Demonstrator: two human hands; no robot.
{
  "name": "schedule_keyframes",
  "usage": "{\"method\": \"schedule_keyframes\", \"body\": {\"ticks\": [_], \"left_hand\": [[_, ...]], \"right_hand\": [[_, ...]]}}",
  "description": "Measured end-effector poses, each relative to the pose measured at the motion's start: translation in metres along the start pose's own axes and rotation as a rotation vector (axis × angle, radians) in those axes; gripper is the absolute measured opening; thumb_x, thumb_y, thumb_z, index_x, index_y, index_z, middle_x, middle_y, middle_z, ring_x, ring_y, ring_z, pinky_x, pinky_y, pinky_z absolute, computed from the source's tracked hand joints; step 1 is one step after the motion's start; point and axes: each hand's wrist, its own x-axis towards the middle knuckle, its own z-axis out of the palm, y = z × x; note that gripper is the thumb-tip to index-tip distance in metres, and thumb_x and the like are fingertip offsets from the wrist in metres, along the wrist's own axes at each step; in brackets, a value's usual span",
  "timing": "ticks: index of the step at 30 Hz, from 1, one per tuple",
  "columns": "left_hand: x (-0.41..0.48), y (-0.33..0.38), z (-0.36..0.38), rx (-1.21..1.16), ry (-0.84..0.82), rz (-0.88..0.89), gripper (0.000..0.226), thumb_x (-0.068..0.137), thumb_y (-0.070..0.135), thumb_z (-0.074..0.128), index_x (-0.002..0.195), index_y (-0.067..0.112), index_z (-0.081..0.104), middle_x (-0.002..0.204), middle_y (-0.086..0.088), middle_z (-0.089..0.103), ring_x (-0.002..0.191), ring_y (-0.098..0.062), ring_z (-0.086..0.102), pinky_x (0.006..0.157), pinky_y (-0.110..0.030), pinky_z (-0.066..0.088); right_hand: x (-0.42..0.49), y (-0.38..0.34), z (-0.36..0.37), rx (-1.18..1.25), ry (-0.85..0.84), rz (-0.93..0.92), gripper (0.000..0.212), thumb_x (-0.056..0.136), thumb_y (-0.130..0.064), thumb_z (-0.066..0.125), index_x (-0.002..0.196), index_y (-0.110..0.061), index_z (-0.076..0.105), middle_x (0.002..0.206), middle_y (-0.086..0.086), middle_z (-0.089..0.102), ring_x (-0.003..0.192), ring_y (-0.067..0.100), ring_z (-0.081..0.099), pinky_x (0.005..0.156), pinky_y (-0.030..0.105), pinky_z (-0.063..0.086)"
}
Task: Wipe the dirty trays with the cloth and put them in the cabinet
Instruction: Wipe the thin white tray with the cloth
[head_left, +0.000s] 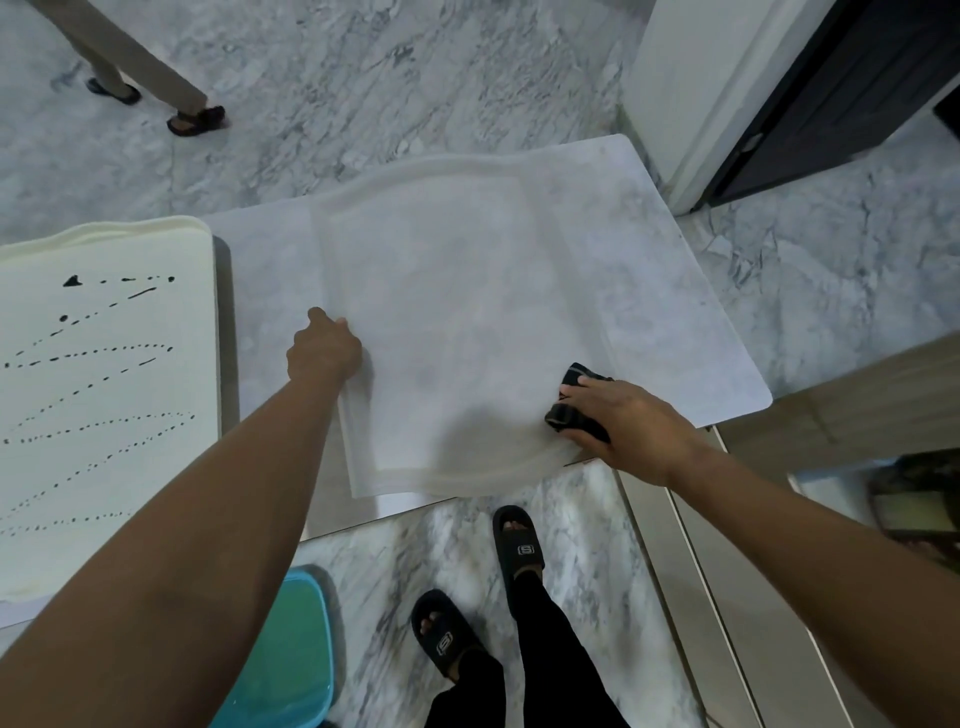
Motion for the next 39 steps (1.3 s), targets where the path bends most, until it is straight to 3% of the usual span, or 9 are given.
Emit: {"method": "schedule_keyframes", "body": {"ticks": [3,7,11,17,24,30,39], "left_hand": [[0.000,0.000,0.001,0.013,0.004,-0.004,0.039,0.104,0.036,0.035,0.127,0.006,0.043,0.122,-0.025,0.058,0.111,-0.047,0.058,0.089,-0.046,0.046],[0.003,0.000,0.002,0.033,0.010,-0.006,0.040,0.104,0.037,0.036,0.128,0.006,0.043,0.125,-0.026,0.057,0.117,-0.046,0.055,0.088,-0.044,0.042],[0.004,-0.002,0.002,0.043,0.014,0.003,0.040,0.104,0.037,0.035,0.127,0.006,0.043,0.124,-0.026,0.057,0.117,-0.047,0.054,0.089,-0.045,0.042],[-0.008,0.005,0.013,0.091,0.085,0.028,0.041,0.105,0.036,0.032,0.131,0.004,0.039,0.125,-0.027,0.058,0.117,-0.049,0.054,0.091,-0.049,0.043],[-0.011,-0.001,0.026,0.054,0.174,0.116,0.039,0.106,0.031,0.028,0.128,0.000,0.036,0.111,-0.033,0.061,0.103,-0.052,0.059,0.076,-0.046,0.040],[-0.015,0.000,0.022,0.051,0.179,0.129,0.039,0.107,0.030,0.028,0.127,-0.002,0.036,0.108,-0.034,0.061,0.101,-0.052,0.059,0.080,-0.050,0.045],[-0.014,-0.002,0.023,0.084,0.174,0.117,0.037,0.107,0.030,0.028,0.125,-0.001,0.036,0.100,-0.034,0.061,0.093,-0.053,0.059,0.070,-0.044,0.037]], "right_hand": [[0.001,0.010,-0.001,-0.056,-0.001,-0.022,0.048,0.097,-0.051,0.056,0.135,-0.022,0.062,0.138,-0.010,0.062,0.139,0.010,0.048,0.126,0.043,0.020],[0.002,0.015,0.000,-0.055,-0.002,-0.021,0.051,0.096,-0.054,0.054,0.135,-0.022,0.062,0.139,-0.011,0.062,0.140,0.009,0.046,0.122,0.032,0.020],[0.001,0.014,0.001,-0.083,0.007,-0.011,0.054,0.096,-0.058,0.045,0.134,-0.023,0.063,0.140,-0.012,0.060,0.141,0.008,0.045,0.123,0.037,0.021],[0.005,0.003,0.004,-0.078,0.011,0.171,0.052,0.104,-0.049,0.036,0.148,-0.023,0.043,0.161,-0.008,0.033,0.154,0.016,0.016,0.123,0.048,0.018],[0.016,0.000,0.009,-0.198,-0.017,0.218,0.053,0.106,-0.045,0.037,0.153,-0.021,0.035,0.165,-0.005,0.025,0.155,0.019,0.014,0.121,0.046,0.021],[0.081,0.006,-0.004,-0.301,-0.042,0.252,0.054,0.107,-0.038,0.033,0.157,-0.017,0.028,0.167,-0.004,0.018,0.156,0.021,0.008,0.122,0.050,0.012],[0.201,0.018,-0.039,-0.277,-0.092,0.243,0.058,0.108,-0.041,0.028,0.159,-0.013,0.022,0.167,-0.002,0.015,0.156,0.025,0.000,0.125,0.051,0.008]]}}
